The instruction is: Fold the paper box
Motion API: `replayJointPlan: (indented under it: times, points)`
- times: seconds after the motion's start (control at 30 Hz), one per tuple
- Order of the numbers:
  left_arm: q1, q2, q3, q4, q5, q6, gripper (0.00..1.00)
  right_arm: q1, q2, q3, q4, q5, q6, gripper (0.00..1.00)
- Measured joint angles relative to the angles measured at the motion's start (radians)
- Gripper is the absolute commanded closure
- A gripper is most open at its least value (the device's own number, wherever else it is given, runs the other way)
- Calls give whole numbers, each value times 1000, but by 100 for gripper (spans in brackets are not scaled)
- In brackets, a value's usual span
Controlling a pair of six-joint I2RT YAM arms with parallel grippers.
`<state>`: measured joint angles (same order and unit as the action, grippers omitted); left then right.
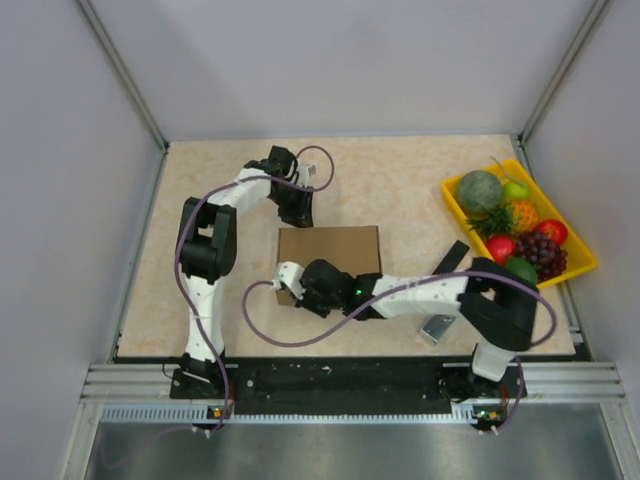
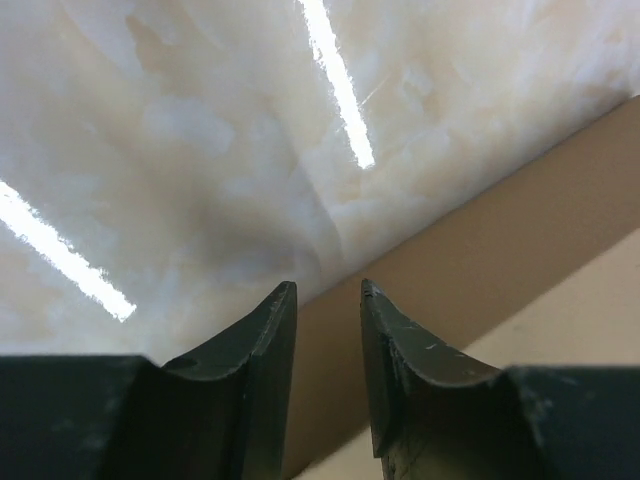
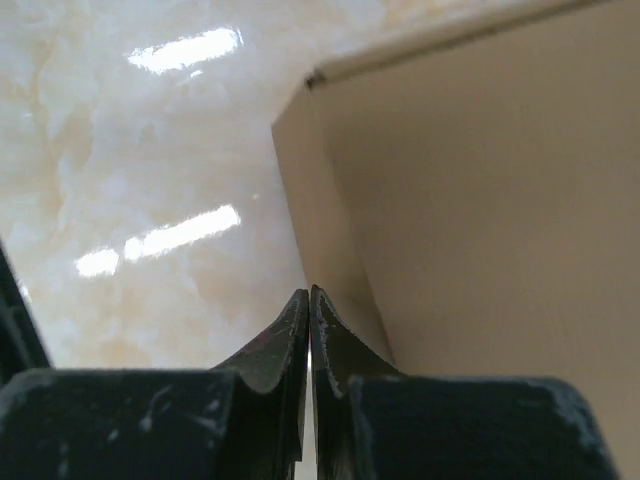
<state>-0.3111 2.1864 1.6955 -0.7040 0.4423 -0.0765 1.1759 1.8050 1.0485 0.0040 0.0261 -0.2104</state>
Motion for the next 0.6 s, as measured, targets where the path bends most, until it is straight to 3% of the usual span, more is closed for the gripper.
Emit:
replayJointPlan:
  times: [0.13, 0.33, 0.47, 0.6]
  points:
    - [-3, 0, 89, -69, -5, -23, 62, -2, -225, -103, -87, 68, 203, 100]
    - [-56, 0, 181, -19, 6, -47, 64, -3, -388, -189, -207, 133, 513, 100]
    - [-133, 45, 254, 13, 21, -56, 65, -3, -523, -350, -271, 138, 534, 100]
    - [-204, 127, 315, 51, 14, -58, 66, -8, -555, -383, -333, 155, 473, 100]
